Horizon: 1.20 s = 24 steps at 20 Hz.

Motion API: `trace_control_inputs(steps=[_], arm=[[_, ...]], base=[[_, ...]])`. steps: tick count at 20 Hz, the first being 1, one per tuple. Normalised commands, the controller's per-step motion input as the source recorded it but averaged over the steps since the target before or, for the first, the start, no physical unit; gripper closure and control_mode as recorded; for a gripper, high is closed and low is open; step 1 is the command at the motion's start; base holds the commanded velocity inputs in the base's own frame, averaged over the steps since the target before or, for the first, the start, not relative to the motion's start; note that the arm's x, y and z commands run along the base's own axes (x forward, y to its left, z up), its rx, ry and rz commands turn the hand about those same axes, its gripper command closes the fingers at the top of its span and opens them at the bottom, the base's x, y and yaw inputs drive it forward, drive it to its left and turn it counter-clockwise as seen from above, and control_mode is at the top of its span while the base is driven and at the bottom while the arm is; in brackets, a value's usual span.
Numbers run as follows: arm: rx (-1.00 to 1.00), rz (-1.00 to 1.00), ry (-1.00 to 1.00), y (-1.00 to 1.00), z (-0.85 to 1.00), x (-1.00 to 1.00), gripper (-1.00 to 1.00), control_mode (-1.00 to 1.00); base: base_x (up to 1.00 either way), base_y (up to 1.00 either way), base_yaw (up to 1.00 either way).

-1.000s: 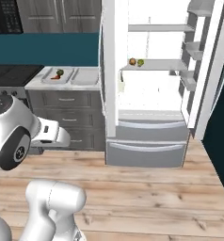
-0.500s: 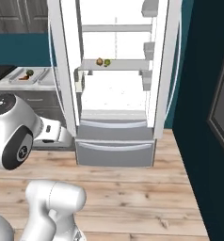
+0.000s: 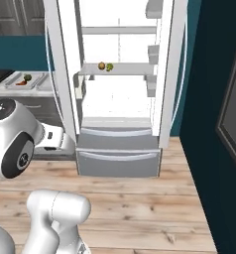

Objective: Place one broccoli and one chicken drumstick in each tupperware on the nearby counter, to pack two identical lunches.

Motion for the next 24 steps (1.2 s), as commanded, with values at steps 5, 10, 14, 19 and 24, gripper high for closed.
trace_control_inputs(steps=[5, 10, 14, 19, 24], arm=[[0.0, 0.0, 0.0, 0.0, 0.0, 0.0, -1.0, 1.0], [0.0, 0.0, 0.0, 0.0, 0.0, 0.0, -1.0, 1.0], [0.0, 0.0, 0.0, 0.0, 0.0, 0.0, -1.0, 1.0], [0.0, 0.0, 0.0, 0.0, 0.0, 0.0, -1.0, 1.0], [0.0, 0.0, 0.0, 0.0, 0.0, 0.0, -1.0, 1.0]], base=[[0.46, -0.33, 0.01], [0.59, -0.27, 0.03], [0.77, -0.08, 0.03], [0.96, -0.08, 0.02], [0.87, -0.37, 0.03]])
